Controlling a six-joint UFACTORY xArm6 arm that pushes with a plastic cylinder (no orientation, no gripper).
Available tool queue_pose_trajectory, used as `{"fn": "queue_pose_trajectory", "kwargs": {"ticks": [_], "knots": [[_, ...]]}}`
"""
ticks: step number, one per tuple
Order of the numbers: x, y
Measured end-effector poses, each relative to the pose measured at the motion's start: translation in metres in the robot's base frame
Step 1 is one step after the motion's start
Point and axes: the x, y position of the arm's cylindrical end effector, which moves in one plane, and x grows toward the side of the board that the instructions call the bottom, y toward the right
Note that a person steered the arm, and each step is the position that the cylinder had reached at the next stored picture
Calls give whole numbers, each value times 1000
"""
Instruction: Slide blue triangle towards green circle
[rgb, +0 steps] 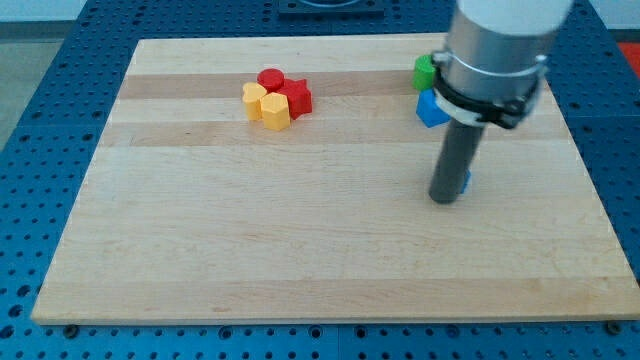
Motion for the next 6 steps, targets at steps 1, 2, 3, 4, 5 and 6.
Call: {"fn": "queue_pose_trajectory", "kwargs": {"ticks": [1, 2, 3, 4, 5, 6], "knots": [[-32, -20], [-23, -25], [23, 2], [19, 41], [-10, 34], [-22, 1]]}}
